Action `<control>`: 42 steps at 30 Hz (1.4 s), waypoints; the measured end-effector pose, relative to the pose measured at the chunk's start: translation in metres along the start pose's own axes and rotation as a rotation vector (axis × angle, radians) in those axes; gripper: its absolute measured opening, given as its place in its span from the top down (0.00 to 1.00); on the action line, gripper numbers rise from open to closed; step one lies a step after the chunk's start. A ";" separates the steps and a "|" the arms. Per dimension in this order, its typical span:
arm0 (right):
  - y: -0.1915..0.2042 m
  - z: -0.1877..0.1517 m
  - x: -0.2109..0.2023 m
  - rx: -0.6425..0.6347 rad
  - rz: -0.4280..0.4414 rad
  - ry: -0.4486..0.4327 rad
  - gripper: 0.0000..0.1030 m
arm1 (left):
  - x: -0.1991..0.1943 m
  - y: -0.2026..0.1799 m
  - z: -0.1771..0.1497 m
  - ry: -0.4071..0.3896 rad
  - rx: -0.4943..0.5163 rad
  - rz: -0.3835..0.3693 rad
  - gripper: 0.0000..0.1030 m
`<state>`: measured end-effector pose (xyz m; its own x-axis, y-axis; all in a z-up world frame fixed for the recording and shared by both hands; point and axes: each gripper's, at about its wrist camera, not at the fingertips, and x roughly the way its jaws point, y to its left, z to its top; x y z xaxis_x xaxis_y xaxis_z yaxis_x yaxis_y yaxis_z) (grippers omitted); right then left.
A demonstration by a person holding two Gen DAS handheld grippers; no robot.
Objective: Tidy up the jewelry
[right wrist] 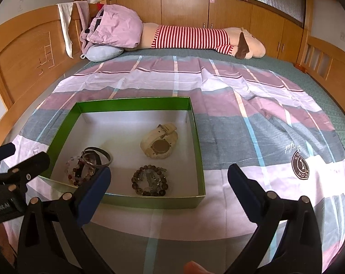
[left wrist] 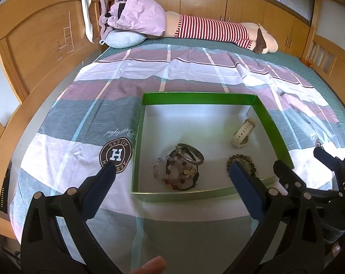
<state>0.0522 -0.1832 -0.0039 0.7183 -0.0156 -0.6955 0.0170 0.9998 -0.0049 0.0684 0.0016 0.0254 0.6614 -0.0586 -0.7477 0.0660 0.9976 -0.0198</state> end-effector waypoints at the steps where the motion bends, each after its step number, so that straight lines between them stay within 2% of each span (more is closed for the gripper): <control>1: 0.001 0.000 0.001 -0.002 0.001 0.003 0.01 | 0.000 0.000 0.000 0.001 0.001 0.000 0.02; 42: 0.004 -0.003 0.004 -0.020 -0.010 0.018 0.01 | 0.002 0.000 -0.002 0.004 0.012 0.000 0.02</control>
<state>0.0531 -0.1790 -0.0095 0.7058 -0.0254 -0.7080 0.0097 0.9996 -0.0262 0.0685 0.0018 0.0227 0.6587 -0.0584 -0.7501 0.0751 0.9971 -0.0117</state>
